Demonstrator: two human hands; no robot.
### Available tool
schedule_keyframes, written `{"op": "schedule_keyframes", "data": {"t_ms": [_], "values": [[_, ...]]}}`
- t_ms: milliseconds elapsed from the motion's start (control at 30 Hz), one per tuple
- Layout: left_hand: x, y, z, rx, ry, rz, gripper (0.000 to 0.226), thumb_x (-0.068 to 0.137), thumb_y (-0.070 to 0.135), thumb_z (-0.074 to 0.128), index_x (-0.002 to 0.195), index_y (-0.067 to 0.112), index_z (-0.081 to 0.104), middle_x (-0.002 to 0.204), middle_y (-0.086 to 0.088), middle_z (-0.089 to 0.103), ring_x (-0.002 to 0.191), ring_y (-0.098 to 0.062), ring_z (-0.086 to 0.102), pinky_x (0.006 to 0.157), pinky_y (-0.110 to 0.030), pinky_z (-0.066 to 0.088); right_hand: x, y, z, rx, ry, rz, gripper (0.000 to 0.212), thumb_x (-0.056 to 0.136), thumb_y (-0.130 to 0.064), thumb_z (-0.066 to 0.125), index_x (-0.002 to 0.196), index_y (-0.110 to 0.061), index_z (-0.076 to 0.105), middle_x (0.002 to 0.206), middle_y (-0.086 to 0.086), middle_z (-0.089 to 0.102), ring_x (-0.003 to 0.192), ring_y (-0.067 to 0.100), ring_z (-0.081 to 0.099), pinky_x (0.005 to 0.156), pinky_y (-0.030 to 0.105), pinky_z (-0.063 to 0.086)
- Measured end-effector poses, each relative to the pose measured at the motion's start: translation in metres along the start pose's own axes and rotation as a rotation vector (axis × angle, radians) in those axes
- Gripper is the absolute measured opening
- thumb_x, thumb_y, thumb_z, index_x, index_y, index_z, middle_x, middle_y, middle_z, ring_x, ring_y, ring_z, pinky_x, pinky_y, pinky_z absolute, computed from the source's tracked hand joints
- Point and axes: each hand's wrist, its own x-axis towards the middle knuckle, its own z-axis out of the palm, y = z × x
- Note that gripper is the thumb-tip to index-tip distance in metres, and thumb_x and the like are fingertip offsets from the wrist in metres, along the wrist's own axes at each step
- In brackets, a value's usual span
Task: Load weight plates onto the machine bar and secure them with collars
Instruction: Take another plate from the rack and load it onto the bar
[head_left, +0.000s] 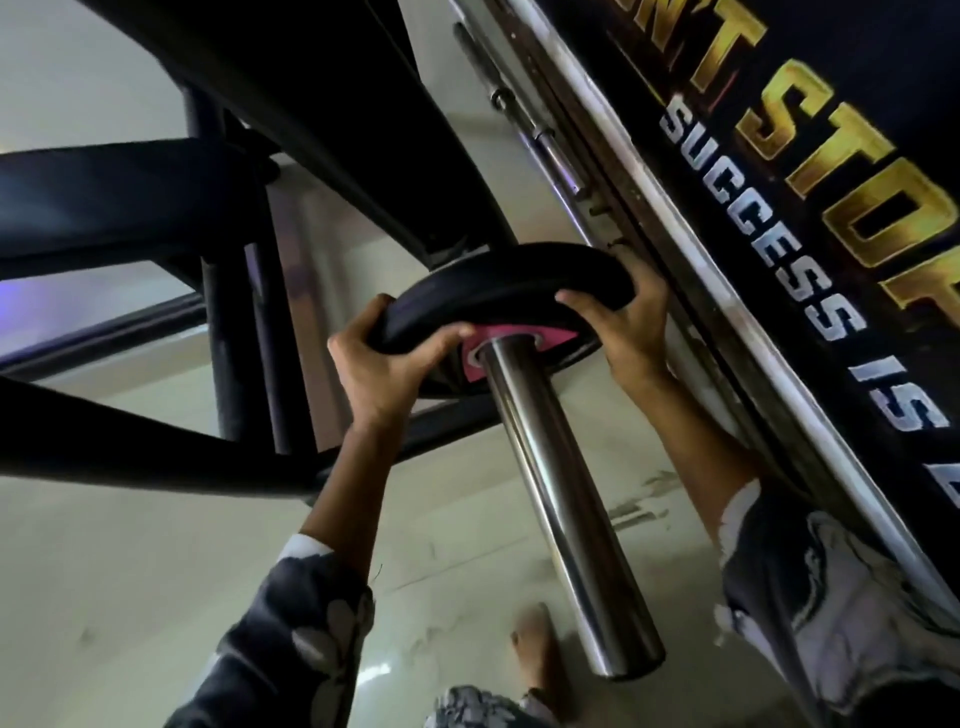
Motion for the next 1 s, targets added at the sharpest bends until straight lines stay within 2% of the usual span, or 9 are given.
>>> {"op": "schedule_keyframes", "data": {"t_ms": [167,300,400,500,567,667,833,900,1000], "values": [[-0.020,0.003,-0.001,0.006,0.043,0.028,0.032,0.054,0.060,0.080,0.065,0.038,0.058,0.060,0.024,0.062,0.060,0.006,0.051,0.057,-0.018,0.046,-0.022,-0.002,-0.009,0.024,0.042,-0.050,0.052,0.059,-0.038,0.078,0.085,0.005,0.061,0.073,-0.019,0.058,0.071,-0.013,0.058,0.067,0.004,0.045],[-0.074,0.013,-0.006,0.040,0.072,0.052,0.053,0.056,0.061,0.080,0.067,0.014,0.057,0.060,-0.001,0.059,0.058,-0.007,0.049,0.052,-0.037,0.048,-0.068,-0.015,-0.033,0.016,0.053,-0.053,0.074,0.055,-0.058,0.077,0.081,0.009,0.058,0.070,-0.005,0.058,0.067,-0.008,0.057,0.065,0.010,0.047],[-0.125,0.031,-0.012,0.079,0.080,0.074,0.061,0.058,0.062,0.077,0.065,0.006,0.054,0.057,-0.009,0.056,0.055,-0.008,0.045,0.049,-0.040,0.045,-0.114,-0.028,-0.061,0.014,0.037,-0.036,0.072,0.055,-0.061,0.076,0.077,0.006,0.058,0.063,-0.016,0.059,0.064,-0.008,0.057,0.062,0.009,0.046],[-0.181,0.053,-0.020,0.091,0.083,0.030,0.060,0.057,0.067,0.074,0.062,0.012,0.050,0.054,0.000,0.050,0.053,-0.002,0.039,0.047,-0.032,0.040,-0.165,-0.046,-0.090,-0.056,0.040,-0.065,0.075,0.056,-0.065,0.071,0.071,0.007,0.059,0.057,-0.018,0.053,0.061,-0.014,0.053,0.059,0.002,0.041],[-0.220,0.070,-0.027,0.079,0.072,0.021,0.056,0.058,0.069,0.072,0.057,0.019,0.047,0.053,0.013,0.045,0.051,0.001,0.036,0.046,-0.023,0.036,-0.201,-0.056,-0.113,-0.118,0.026,-0.066,0.060,0.055,-0.059,0.075,0.066,-0.002,0.058,0.052,-0.016,0.054,0.057,-0.012,0.052,0.054,0.002,0.038],[-0.269,0.101,-0.040,0.050,0.048,-0.011,0.045,0.058,0.070,0.071,0.060,0.032,0.048,0.054,0.021,0.045,0.051,0.006,0.038,0.048,-0.017,0.035,-0.249,-0.080,-0.144,-0.189,0.013,-0.076,0.056,0.056,-0.047,0.076,0.059,0.004,0.055,0.053,-0.006,0.052,0.051,-0.007,0.049,0.049,0.007,0.037],[-0.320,0.178,-0.095,-0.042,0.044,0.024,0.042,0.057,0.069,0.073,0.072,0.031,0.061,0.062,0.027,0.063,0.060,0.012,0.053,0.057,-0.012,0.044,-0.313,-0.171,-0.161,-0.223,0.009,-0.147,0.064,0.054,-0.055,0.075,0.061,0.006,0.056,0.053,0.017,0.057,0.049,0.012,0.048,0.048,0.027,0.040],[-0.333,0.216,-0.135,-0.032,0.063,0.036,0.040,0.055,0.071,0.073,0.067,0.036,0.058,0.059,0.025,0.062,0.057,0.010,0.051,0.053,-0.014,0.042,-0.340,-0.217,-0.152,-0.195,0.010,-0.190,0.066,0.055,-0.062,0.073,0.059,0.002,0.056,0.051,0.010,0.058,0.049,0.014,0.050,0.047,0.026,0.040],[-0.351,0.270,-0.201,0.013,0.148,0.041,0.057,0.052,0.072,0.073,0.064,0.017,0.062,0.058,0.015,0.058,0.058,-0.001,0.048,0.050,-0.028,0.043,-0.374,-0.279,-0.128,-0.100,-0.036,-0.253,0.058,0.059,-0.069,0.068,0.062,-0.011,0.058,0.049,-0.016,0.053,0.049,-0.003,0.049,0.046,0.013,0.036]]}}
